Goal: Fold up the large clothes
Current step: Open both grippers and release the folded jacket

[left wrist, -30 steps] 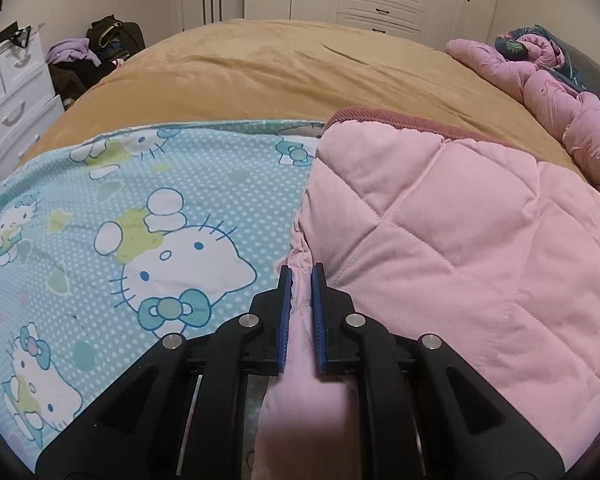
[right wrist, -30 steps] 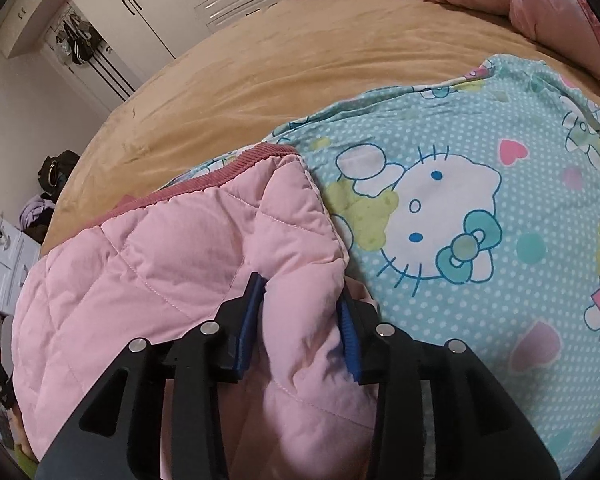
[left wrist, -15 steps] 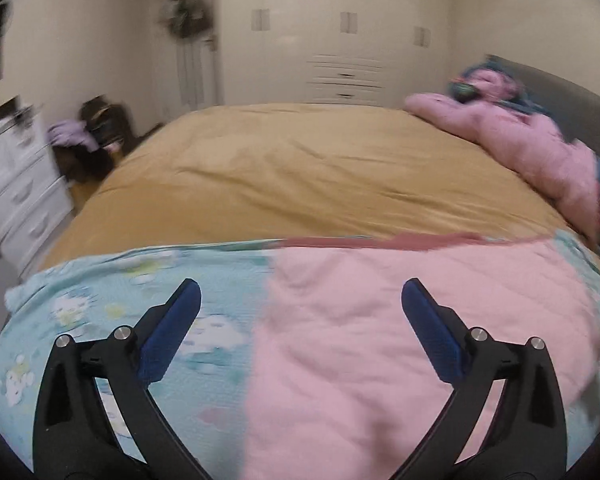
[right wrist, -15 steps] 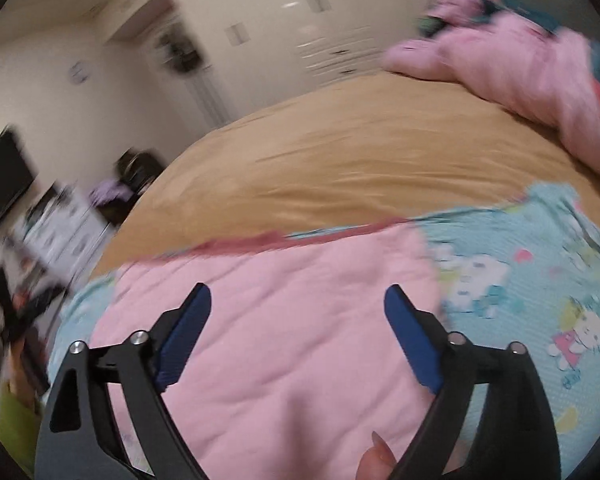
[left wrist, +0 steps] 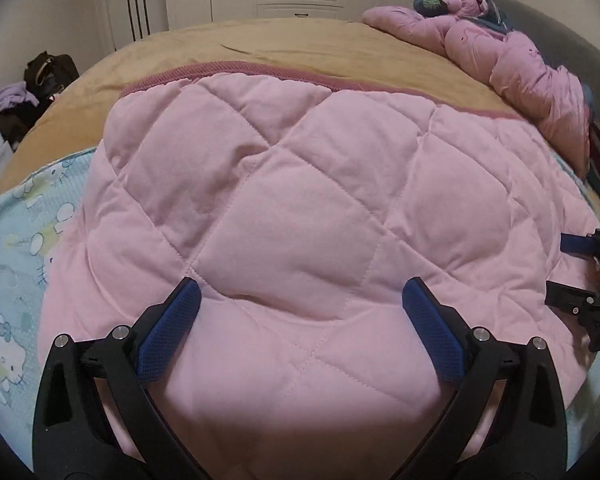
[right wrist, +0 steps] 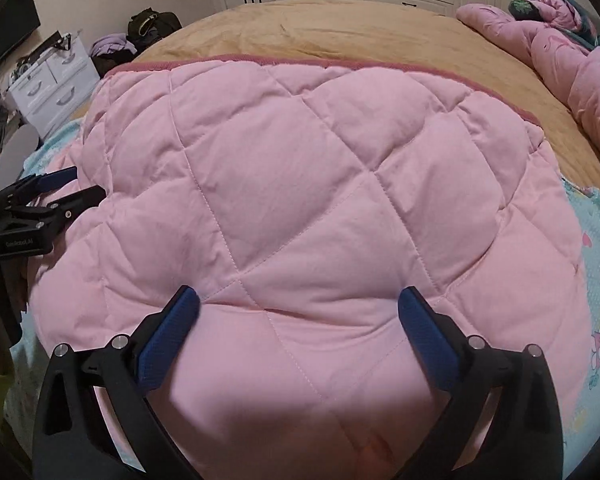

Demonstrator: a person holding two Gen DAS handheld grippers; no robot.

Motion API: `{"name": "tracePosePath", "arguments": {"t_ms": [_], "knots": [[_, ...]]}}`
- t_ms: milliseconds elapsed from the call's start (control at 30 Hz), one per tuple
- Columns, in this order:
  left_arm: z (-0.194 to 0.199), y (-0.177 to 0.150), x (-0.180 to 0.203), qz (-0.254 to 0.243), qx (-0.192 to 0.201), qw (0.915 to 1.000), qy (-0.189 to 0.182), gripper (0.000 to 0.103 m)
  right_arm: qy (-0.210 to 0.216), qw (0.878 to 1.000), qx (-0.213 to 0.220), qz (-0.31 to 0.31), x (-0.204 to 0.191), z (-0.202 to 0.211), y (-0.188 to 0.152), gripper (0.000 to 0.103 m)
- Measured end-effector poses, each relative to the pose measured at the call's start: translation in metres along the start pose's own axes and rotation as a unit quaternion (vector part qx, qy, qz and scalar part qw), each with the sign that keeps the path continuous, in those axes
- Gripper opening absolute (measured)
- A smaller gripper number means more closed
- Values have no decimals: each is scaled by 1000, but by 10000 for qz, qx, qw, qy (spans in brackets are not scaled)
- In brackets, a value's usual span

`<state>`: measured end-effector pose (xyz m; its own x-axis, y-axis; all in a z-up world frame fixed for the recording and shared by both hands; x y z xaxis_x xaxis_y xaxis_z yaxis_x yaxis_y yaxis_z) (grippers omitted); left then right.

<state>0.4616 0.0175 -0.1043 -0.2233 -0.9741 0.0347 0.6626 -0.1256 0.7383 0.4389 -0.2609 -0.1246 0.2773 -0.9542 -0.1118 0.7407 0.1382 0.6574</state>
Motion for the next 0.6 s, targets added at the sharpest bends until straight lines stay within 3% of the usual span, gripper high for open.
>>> {"name": "tracePosePath", "arguments": {"t_ms": [200,300,433,600], "knots": [[8,1,9,-71,72,9999,19,94,-6,9999,88,-60,-4,6,2,99],[30,10,11,-385,332,9987,102,94,215,9987,385,-264,3,32,1,99],[61,22,1,-550,723,9956,250,94,355,9936,872,-631,38,75,1,99],[80,30,-21,-479,905,9942,325,94,161,9873,1066,-1170,91,111,-5,99]]}}
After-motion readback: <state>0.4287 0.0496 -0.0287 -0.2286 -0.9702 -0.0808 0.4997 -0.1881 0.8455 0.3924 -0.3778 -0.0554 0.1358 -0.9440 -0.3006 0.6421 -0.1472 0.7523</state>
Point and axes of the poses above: each gripper's, at about its wrist camera, not at the fingertips, and z roughly against the way its jaws point, x to its right, y to its top, the point moved 3 cm from there along -z, roughly the way its jaws point, and after that the axes turned 10 degrees about x, right-handed, at the moved point
